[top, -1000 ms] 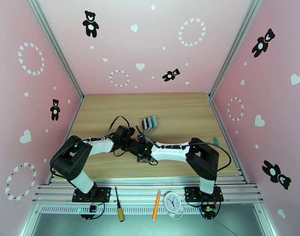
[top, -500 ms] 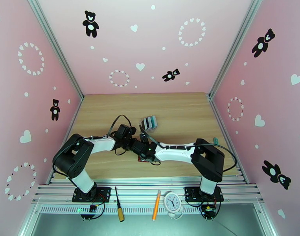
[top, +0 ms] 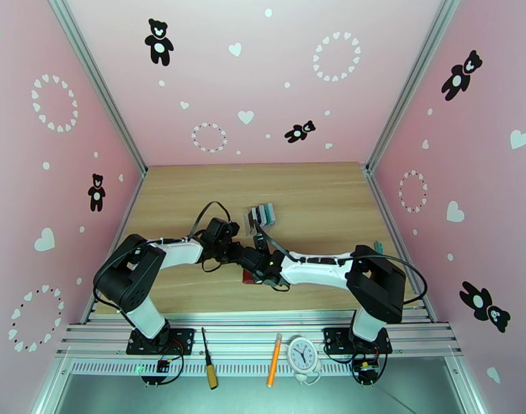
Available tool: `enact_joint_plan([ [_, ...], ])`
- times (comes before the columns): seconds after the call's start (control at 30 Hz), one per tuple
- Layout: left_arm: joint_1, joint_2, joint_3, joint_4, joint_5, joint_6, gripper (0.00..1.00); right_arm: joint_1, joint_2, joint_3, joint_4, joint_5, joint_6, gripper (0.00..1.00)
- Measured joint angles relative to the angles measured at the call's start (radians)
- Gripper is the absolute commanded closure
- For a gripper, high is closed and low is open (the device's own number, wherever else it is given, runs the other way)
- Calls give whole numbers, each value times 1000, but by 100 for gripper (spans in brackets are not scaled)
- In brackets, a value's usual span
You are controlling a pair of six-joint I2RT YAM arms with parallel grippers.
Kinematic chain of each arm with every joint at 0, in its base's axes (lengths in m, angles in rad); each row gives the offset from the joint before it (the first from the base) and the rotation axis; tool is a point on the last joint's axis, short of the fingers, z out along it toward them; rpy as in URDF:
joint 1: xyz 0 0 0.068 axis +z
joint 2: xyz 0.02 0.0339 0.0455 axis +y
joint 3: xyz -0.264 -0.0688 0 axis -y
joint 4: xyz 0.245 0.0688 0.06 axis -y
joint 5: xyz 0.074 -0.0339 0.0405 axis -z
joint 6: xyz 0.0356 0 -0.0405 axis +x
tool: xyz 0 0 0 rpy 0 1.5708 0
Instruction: Put the credit cards into the card holder
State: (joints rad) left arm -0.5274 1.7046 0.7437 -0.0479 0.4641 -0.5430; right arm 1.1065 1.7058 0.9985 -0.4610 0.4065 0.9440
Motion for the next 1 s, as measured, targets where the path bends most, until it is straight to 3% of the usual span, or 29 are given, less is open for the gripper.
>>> enact_joint_plan([
  [0.13, 0, -1, -1, 2, 0, 0, 83, -6, -24, -14, 0, 3, 7, 96],
  [0.3, 0, -6, -8, 11, 0, 0, 83, -16, -49, -47, -2, 8, 19, 80],
  [0.67, 0, -9, -18, 26, 0, 0, 84, -32, -54, -72, -20, 20, 34, 71],
  [1.0, 0, -12, -23, 34, 0, -1, 85, -58, -54, -89, -33, 22, 36, 70],
])
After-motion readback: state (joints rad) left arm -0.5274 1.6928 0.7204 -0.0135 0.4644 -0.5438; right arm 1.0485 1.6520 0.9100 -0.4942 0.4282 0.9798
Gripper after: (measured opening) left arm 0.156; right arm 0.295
